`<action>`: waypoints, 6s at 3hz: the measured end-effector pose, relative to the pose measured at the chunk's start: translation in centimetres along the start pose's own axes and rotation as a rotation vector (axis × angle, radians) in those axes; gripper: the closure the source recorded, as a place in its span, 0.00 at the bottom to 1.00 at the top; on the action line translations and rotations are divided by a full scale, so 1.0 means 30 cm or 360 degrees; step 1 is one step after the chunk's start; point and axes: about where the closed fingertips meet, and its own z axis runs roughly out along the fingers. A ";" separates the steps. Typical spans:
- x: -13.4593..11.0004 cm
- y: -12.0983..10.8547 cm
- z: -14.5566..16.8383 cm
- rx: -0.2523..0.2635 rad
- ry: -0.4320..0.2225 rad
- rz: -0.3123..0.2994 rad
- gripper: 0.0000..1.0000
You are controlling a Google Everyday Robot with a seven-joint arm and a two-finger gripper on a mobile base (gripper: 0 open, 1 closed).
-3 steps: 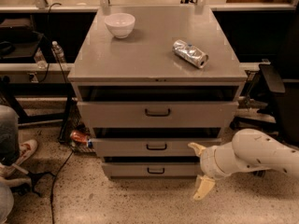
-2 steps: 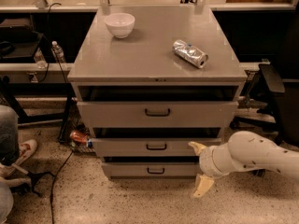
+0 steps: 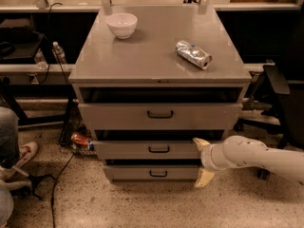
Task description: Open middle drawer
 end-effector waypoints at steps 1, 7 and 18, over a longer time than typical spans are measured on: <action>0.050 -0.033 0.088 0.0021 0.0008 -0.0004 0.00; 0.098 -0.149 0.308 0.0123 -0.0018 -0.0052 0.46; 0.135 0.034 0.190 0.0096 -0.0026 0.0110 0.00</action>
Offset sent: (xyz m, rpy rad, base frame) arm 0.0586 -0.0075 -0.0696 -0.0447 -0.0622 -0.0252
